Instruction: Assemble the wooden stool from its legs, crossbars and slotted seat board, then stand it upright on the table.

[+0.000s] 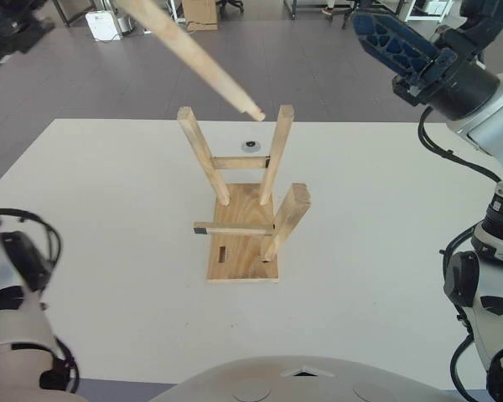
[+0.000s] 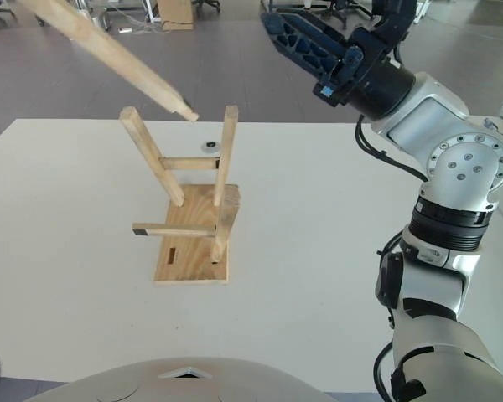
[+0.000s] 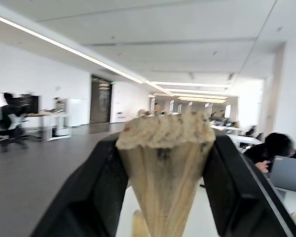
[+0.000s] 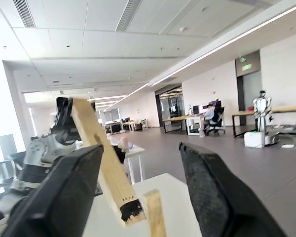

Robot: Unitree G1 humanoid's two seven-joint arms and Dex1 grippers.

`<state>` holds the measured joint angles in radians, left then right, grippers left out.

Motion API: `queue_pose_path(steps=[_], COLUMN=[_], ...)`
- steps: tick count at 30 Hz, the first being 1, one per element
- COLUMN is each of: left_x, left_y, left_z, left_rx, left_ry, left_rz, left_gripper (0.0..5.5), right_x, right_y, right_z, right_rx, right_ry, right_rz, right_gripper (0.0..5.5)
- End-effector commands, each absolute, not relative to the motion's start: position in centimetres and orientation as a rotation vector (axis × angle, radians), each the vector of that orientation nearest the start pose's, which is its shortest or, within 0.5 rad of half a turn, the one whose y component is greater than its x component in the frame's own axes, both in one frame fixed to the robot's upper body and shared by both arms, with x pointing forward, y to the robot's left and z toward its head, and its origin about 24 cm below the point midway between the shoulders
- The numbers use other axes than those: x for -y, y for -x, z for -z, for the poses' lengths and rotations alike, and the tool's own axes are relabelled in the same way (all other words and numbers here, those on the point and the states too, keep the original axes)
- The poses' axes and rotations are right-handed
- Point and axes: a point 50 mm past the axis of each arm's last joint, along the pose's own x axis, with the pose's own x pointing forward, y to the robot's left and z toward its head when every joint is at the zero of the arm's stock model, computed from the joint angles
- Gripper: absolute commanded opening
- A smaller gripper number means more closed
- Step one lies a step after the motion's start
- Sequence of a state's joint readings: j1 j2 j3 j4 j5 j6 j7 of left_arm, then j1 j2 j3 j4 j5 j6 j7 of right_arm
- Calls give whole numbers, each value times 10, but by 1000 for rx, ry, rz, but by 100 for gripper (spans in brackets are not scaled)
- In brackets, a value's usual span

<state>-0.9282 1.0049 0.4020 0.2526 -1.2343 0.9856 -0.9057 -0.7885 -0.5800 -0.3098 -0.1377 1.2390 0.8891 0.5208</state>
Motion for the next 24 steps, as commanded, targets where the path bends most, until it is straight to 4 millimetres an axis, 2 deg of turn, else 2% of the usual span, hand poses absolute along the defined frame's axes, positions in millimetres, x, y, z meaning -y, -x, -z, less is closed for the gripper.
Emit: queue_pose_path(steps=[1, 5, 7, 10, 13, 16, 21, 24], left_x=[-283, -282, -269, -255, -250, -259, -310, -319], left_y=[-260, -252, -249, -254, -257, -257, -247, -247], left_z=[-346, -329, -314, -298, -289, -279, -249, -235], left_rx=[221, 190, 111, 23, -3, -19, -54, -97], left_ry=[210, 145, 71, 7, -42, -78, -118, -152], left_rz=[1162, 1293, 1340, 1334, 1322, 1300, 1257, 1266], left_gripper=[205, 205, 205, 205, 205, 205, 205, 205], right_x=[193, 200, 201, 200, 200, 199, 201, 202], right_y=[-275, -271, -272, -272, -273, -272, -270, -268], right_z=[-292, -292, -293, -293, -291, -290, -288, -285], right_rx=[263, 276, 277, 273, 267, 264, 260, 260], right_ry=[-360, -350, -343, -331, -322, -318, -309, -307], right_rz=[-1022, -988, -989, -994, -990, -994, -990, -980], right_gripper=[289, 289, 289, 289, 289, 289, 289, 289])
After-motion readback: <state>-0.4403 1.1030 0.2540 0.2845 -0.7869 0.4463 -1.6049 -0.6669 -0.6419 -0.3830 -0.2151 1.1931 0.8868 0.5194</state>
